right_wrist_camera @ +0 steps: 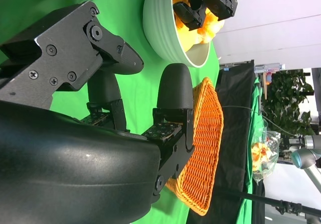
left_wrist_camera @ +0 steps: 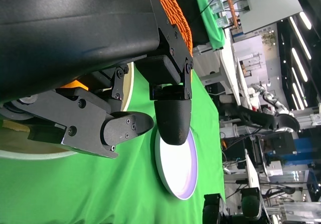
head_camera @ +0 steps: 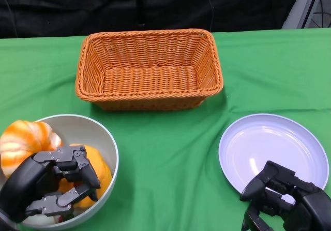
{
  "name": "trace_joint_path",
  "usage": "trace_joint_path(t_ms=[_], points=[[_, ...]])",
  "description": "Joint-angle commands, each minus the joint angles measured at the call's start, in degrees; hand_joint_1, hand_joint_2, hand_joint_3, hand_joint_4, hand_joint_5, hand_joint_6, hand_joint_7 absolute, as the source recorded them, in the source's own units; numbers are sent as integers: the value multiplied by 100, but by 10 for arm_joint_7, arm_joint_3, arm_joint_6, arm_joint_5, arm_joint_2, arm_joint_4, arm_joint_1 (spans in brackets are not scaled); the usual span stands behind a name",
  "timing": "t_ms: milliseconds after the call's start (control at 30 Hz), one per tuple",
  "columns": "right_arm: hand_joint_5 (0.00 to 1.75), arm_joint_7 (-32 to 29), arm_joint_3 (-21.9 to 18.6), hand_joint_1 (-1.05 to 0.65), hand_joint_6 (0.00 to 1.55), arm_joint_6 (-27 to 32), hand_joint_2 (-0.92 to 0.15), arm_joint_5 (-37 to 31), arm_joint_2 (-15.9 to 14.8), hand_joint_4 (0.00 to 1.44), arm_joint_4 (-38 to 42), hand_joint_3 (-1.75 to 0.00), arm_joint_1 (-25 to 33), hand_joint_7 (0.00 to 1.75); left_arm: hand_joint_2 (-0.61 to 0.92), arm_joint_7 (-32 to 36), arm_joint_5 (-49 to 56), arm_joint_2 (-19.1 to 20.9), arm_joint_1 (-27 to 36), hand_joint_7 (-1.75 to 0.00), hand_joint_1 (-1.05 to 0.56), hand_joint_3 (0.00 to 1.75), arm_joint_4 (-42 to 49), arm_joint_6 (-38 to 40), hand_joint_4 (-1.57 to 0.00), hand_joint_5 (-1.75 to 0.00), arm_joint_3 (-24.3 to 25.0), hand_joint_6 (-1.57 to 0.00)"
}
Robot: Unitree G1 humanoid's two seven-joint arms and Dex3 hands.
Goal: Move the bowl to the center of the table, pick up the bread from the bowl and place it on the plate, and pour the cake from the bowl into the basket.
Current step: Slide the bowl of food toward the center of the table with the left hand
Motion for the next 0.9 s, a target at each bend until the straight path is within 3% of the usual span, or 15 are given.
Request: trace_joint_path(t_ms=[33, 900], points=[[163, -3, -3, -3, 51, -3, -46, -3, -4, 59, -2, -113, 0, 138, 82, 0, 3, 7, -1, -114, -6, 56, 5, -1, -74, -145, 3, -77], [163, 2, -4, -2, 50, -14, -47, -2, -4, 60, 8, -112, -4, 138, 81, 1, 6, 6, -4, -114, -4, 58, 12, -10, -75, -145, 3, -78]])
